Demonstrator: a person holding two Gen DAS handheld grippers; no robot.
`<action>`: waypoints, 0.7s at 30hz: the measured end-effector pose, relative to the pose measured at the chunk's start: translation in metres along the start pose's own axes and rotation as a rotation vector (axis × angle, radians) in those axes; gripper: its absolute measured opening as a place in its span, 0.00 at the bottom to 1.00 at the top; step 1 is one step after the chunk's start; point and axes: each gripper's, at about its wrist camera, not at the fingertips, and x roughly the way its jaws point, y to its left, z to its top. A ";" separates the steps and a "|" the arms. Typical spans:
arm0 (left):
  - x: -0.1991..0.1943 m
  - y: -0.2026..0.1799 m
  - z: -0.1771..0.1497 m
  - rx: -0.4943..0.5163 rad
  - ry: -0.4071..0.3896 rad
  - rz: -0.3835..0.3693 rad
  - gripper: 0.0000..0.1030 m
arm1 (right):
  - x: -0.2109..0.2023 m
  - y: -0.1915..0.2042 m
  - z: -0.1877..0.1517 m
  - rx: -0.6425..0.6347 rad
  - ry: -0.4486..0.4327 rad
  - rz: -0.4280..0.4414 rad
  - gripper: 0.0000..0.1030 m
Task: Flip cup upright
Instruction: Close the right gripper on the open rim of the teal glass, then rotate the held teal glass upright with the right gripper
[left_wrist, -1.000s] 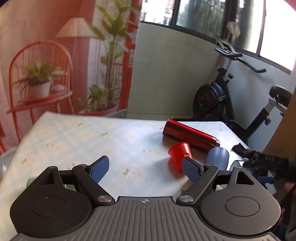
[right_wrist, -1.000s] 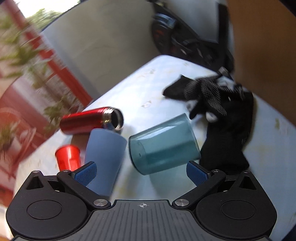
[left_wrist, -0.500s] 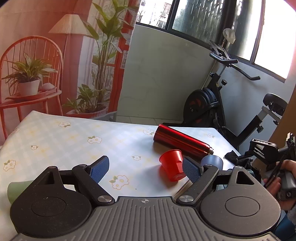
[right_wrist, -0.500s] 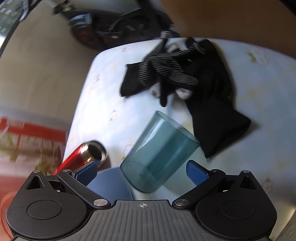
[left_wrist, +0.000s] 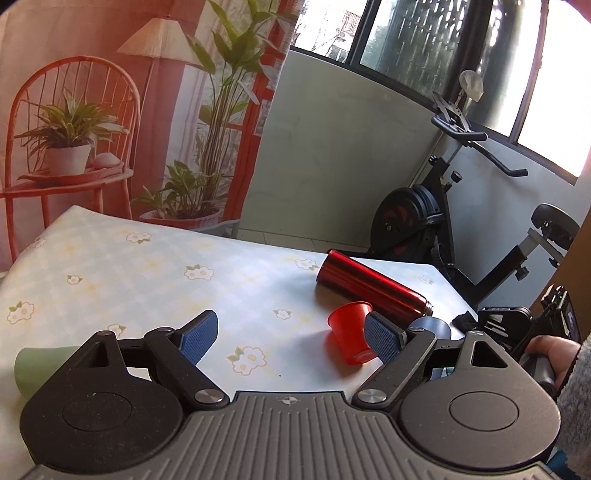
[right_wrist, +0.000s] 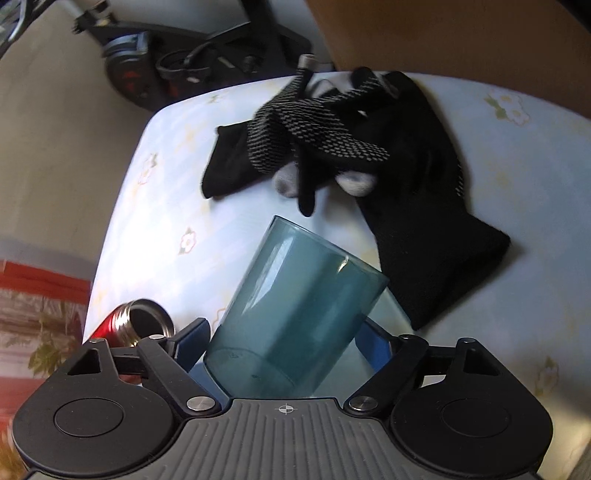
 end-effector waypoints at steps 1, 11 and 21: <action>0.000 0.000 0.000 -0.004 0.001 -0.001 0.85 | -0.003 -0.002 0.002 -0.014 0.003 0.009 0.77; -0.006 -0.006 -0.003 0.016 0.023 0.007 0.85 | -0.029 -0.012 -0.011 -0.402 -0.012 0.022 0.73; -0.019 -0.018 -0.010 0.058 0.029 0.022 0.85 | -0.050 -0.034 -0.028 -0.598 -0.008 0.073 0.71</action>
